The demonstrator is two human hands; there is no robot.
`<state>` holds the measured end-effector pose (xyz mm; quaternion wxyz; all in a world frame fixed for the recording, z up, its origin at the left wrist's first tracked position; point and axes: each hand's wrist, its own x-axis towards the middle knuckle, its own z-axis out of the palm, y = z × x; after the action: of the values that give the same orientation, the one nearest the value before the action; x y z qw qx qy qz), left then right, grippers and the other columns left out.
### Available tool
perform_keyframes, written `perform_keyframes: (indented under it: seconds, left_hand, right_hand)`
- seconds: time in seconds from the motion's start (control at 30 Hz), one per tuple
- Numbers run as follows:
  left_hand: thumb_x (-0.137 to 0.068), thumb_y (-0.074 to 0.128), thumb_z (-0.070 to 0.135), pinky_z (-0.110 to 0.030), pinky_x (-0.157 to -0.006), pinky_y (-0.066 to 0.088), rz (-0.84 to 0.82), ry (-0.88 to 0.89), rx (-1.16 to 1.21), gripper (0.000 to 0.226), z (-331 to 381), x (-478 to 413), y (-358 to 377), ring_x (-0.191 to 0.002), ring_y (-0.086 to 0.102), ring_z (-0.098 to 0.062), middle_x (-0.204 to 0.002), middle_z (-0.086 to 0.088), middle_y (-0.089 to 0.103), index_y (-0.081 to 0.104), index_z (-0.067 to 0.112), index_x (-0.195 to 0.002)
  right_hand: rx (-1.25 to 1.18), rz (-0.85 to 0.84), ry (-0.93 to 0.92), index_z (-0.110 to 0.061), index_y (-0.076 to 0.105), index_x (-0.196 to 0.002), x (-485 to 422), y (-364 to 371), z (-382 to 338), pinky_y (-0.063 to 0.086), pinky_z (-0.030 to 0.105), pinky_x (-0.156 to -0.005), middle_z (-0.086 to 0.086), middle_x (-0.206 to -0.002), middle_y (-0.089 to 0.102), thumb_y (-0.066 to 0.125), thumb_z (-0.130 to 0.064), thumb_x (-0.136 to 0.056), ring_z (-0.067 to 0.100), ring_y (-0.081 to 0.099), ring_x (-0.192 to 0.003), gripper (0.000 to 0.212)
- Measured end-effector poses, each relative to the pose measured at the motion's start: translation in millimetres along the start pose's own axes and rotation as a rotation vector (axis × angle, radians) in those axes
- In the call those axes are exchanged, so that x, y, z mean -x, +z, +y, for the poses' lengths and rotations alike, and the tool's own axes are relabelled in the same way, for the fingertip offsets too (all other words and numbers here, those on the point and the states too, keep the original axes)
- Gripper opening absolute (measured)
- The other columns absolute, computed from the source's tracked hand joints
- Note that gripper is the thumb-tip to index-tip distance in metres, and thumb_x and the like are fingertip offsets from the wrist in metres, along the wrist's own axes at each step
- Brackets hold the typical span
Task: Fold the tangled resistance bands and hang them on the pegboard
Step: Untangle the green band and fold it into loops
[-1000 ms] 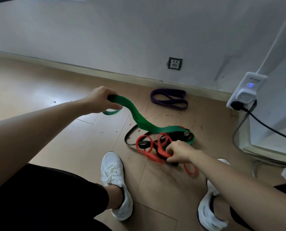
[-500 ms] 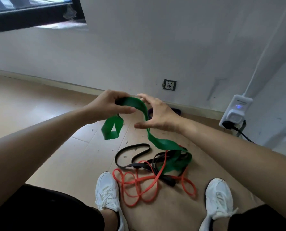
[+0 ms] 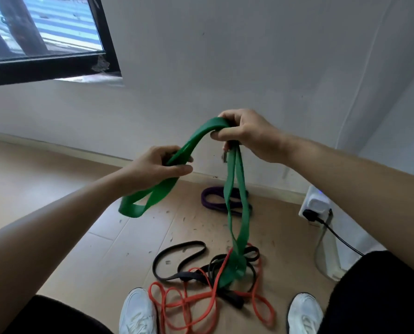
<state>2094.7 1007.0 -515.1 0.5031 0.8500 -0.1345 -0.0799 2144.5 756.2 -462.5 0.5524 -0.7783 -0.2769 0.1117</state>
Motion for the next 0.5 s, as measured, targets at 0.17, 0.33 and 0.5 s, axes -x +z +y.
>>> perform_keyframes:
  seconds: [0.17, 0.33, 0.5]
  left_hand:
    - [-0.091, 0.072, 0.013, -0.026, -0.07, 0.054, -0.063, -0.108, 0.139, 0.013, -2, -9, 12, -0.09, 0.073, -0.028, -0.091, -0.012, 0.072, 0.063, 0.01, -0.1]
    - [-0.096, 0.064, 0.011, -0.033, -0.078, 0.056, -0.095, -0.104, 0.215, 0.028, 2, -14, 30, -0.086, 0.069, -0.025, -0.087, -0.011, 0.068, 0.061, 0.016, -0.123]
    - [-0.102, 0.049, 0.008, -0.027, -0.071, 0.051, -0.07, -0.017, 0.137, 0.03, 21, -22, 33, -0.076, 0.061, -0.016, -0.079, -0.006, 0.06, 0.062, 0.019, -0.127]
  right_hand:
    - [-0.179, 0.143, 0.057, -0.009, 0.066, -0.088, 3, -12, 16, 0.043, 0.027, -0.063, 0.001, -0.07, 0.05, 0.068, -0.015, -0.079, 0.012, 0.047, -0.06, 0.01]
    - [-0.092, 0.173, 0.106, -0.003, 0.064, -0.093, 7, -27, 24, 0.05, 0.033, -0.066, 0.009, -0.073, 0.055, 0.07, -0.007, -0.086, 0.02, 0.055, -0.062, 0.011]
    - [0.341, -0.097, 0.19, -0.018, 0.07, -0.104, 18, -27, 23, 0.057, 0.033, -0.075, 0.008, -0.087, 0.073, 0.086, -0.023, -0.078, 0.013, 0.067, -0.075, 0.031]
